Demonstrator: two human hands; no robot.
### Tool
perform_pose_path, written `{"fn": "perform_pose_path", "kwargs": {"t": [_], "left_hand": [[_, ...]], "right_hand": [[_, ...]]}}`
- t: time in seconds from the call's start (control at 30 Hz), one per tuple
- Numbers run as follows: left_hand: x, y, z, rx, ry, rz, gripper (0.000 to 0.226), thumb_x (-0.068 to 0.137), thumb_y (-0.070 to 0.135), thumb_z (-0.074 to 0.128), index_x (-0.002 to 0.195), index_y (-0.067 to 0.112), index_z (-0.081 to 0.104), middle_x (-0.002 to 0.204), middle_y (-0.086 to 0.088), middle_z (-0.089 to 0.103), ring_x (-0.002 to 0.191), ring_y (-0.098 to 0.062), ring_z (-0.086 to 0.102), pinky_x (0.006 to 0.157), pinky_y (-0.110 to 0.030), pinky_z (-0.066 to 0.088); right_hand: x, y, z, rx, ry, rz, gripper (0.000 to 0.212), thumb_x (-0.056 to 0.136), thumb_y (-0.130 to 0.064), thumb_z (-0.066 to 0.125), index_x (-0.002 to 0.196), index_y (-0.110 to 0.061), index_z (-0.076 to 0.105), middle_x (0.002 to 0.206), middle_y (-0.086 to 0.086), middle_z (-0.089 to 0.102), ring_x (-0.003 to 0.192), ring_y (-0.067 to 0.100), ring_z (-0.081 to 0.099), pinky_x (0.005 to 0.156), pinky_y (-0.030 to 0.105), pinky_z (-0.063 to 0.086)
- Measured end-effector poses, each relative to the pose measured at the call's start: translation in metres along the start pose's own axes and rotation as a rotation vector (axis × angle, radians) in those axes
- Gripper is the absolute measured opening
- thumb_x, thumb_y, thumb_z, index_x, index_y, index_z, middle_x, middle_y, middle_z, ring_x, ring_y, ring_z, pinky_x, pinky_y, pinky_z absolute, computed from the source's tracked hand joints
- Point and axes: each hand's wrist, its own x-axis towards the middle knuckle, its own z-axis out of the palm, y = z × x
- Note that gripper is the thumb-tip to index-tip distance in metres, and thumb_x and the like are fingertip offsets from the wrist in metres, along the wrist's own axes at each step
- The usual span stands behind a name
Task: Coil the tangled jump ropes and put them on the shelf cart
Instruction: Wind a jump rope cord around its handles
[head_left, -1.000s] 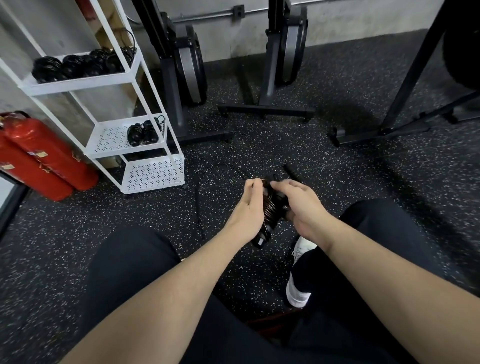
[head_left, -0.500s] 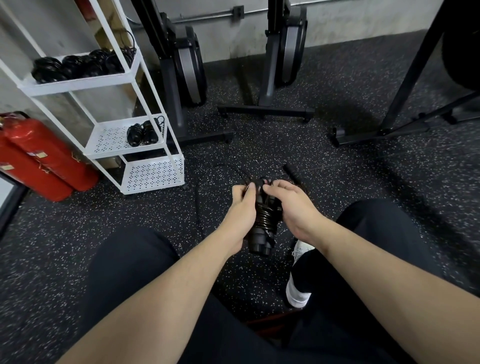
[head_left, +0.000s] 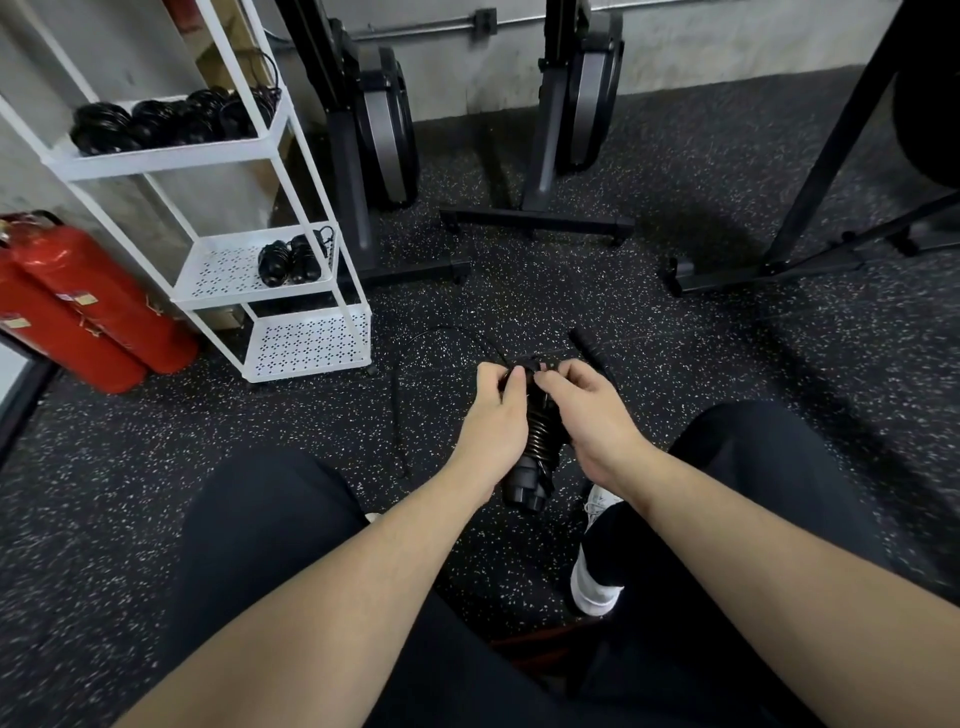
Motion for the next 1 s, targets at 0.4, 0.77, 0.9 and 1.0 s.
{"fn": "perform_pose_path", "kwargs": {"t": [0.4,0.77,0.9,1.0], "left_hand": [[0.0,-0.006,0.004,-0.049,-0.034,0.196,0.024,0.104,0.035,0.055,0.122,0.052,0.053,0.11,0.016,0.071,0.097,-0.004,0.07,0.089,-0.032,0.058],[0.014,0.002,-0.017,-0.222,-0.013,0.028,0.018,0.104,0.03,0.059,0.111,0.041,0.072,0.114,-0.001,0.073,0.102,-0.02,0.072,0.09,-0.042,0.062],[0.02,0.001,-0.039,-0.179,-0.094,-0.044,0.018,0.105,0.029,0.059,0.109,0.037,0.074,0.113,-0.002,0.075,0.1,-0.022,0.073,0.082,-0.038,0.062],[0.021,-0.008,-0.042,-0.097,-0.106,-0.042,0.019,0.106,0.03,0.057,0.107,0.038,0.073,0.108,-0.002,0.075,0.095,-0.021,0.072,0.083,-0.041,0.062]], "right_hand": [[0.004,-0.001,0.001,0.062,0.187,-0.018,0.01,0.092,-0.013,0.065,0.098,-0.008,0.059,0.098,0.018,0.072,0.086,0.024,0.066,0.086,0.048,0.058],[0.002,0.001,-0.002,-0.321,0.127,-0.201,0.029,0.092,-0.032,0.051,0.108,-0.043,0.074,0.142,-0.007,0.06,0.133,0.013,0.054,0.112,0.045,0.045],[0.011,-0.004,-0.014,-0.722,0.042,-0.33,0.022,0.092,-0.032,0.072,0.114,-0.029,0.077,0.154,-0.009,0.045,0.137,0.008,0.045,0.116,0.03,0.035],[0.017,-0.004,-0.017,-0.975,0.016,-0.463,0.014,0.09,-0.029,0.076,0.101,-0.022,0.081,0.148,-0.008,0.05,0.129,0.013,0.05,0.111,0.034,0.04]]}}
